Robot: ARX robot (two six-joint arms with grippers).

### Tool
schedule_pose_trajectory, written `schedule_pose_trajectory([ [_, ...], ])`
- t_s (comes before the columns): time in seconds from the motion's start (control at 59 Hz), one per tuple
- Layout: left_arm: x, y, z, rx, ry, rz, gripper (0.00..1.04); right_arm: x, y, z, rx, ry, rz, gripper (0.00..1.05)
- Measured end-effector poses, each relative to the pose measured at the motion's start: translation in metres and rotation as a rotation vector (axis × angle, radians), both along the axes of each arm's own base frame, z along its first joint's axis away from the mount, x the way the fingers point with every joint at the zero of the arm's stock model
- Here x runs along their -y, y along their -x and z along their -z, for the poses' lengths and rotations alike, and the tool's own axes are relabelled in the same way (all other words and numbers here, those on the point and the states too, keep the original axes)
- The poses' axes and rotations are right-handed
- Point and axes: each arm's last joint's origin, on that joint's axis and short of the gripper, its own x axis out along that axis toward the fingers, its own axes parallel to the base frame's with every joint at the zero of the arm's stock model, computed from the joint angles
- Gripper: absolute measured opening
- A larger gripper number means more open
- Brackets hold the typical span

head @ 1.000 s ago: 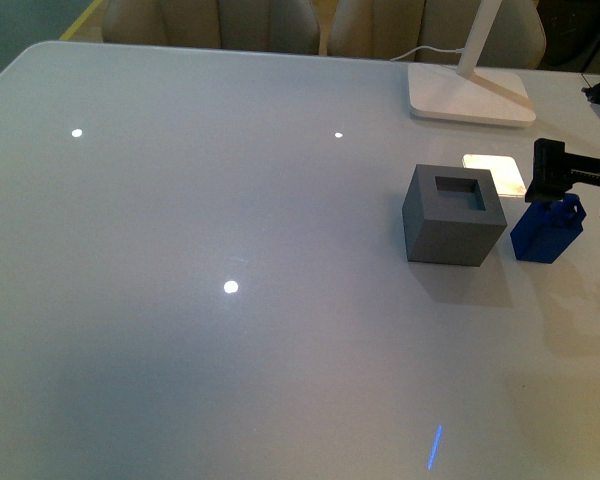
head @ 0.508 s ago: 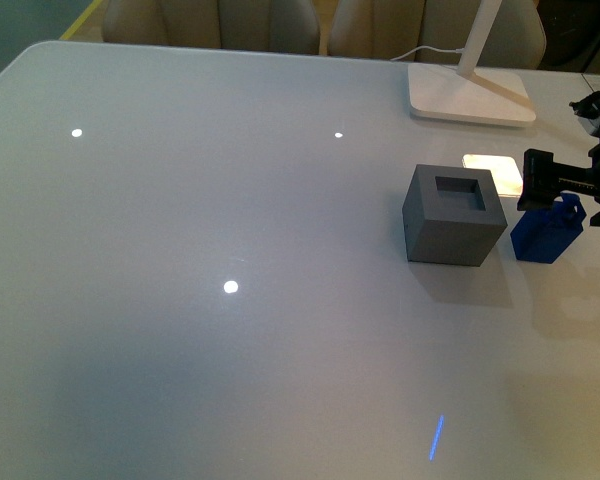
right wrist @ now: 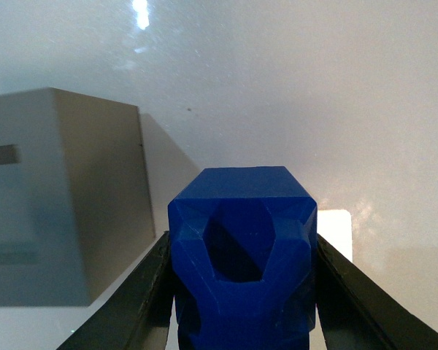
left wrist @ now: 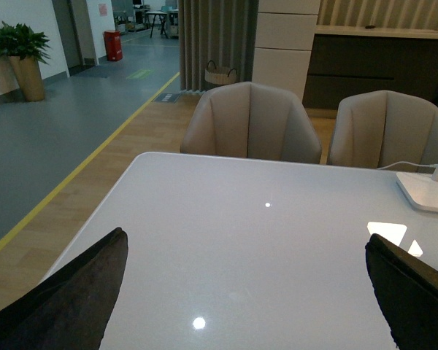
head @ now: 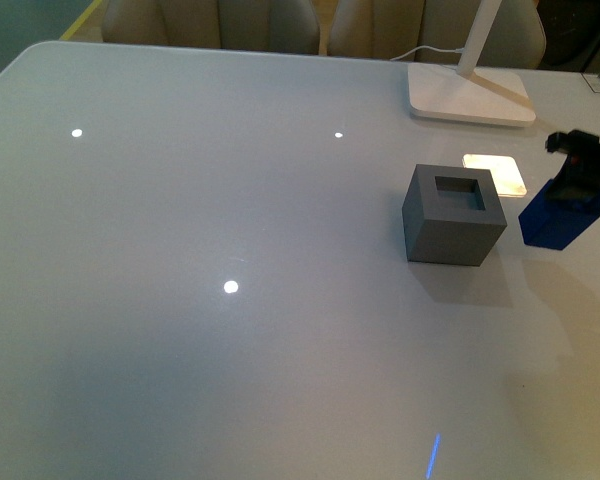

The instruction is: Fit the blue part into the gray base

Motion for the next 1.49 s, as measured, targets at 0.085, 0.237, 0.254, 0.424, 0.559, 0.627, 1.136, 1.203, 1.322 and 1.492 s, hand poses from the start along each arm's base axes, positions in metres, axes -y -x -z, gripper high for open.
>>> schedule_pose_trajectory([
  [0.085, 0.000, 0.000, 0.000, 0.000, 0.000, 0.000, 0.97, -0.005, 0.003, -0.025, 0.047, -0.009, -0.012, 0.45],
  [0.237, 0.000, 0.000, 0.000, 0.000, 0.000, 0.000, 0.97, -0.023, 0.007, -0.058, 0.109, -0.028, -0.029, 0.45],
  [0.254, 0.000, 0.000, 0.000, 0.000, 0.000, 0.000, 0.97, -0.027, 0.008, -0.062, 0.114, -0.032, -0.033, 0.45],
  [0.424, 0.000, 0.000, 0.000, 0.000, 0.000, 0.000, 0.97, -0.059, 0.009, -0.070, 0.119, -0.046, -0.071, 0.45],
  [0.559, 0.000, 0.000, 0.000, 0.000, 0.000, 0.000, 0.97, -0.079, 0.008, -0.068, 0.105, -0.053, -0.079, 0.45],
  [0.627, 0.000, 0.000, 0.000, 0.000, 0.000, 0.000, 0.97, -0.086, 0.007, -0.066, 0.101, -0.052, -0.080, 0.45],
  [1.136, 0.000, 0.000, 0.000, 0.000, 0.000, 0.000, 0.97, -0.097, -0.003, -0.048, 0.061, -0.059, -0.050, 0.45],
  [1.203, 0.000, 0.000, 0.000, 0.000, 0.000, 0.000, 0.97, -0.097, -0.005, -0.046, 0.058, -0.057, -0.048, 0.45],
  [1.322, 0.000, 0.000, 0.000, 0.000, 0.000, 0.000, 0.97, -0.097, -0.008, -0.041, 0.050, -0.058, -0.046, 0.45],
  [1.492, 0.000, 0.000, 0.000, 0.000, 0.000, 0.000, 0.97, -0.098, -0.012, -0.038, 0.050, -0.062, -0.039, 0.45],
])
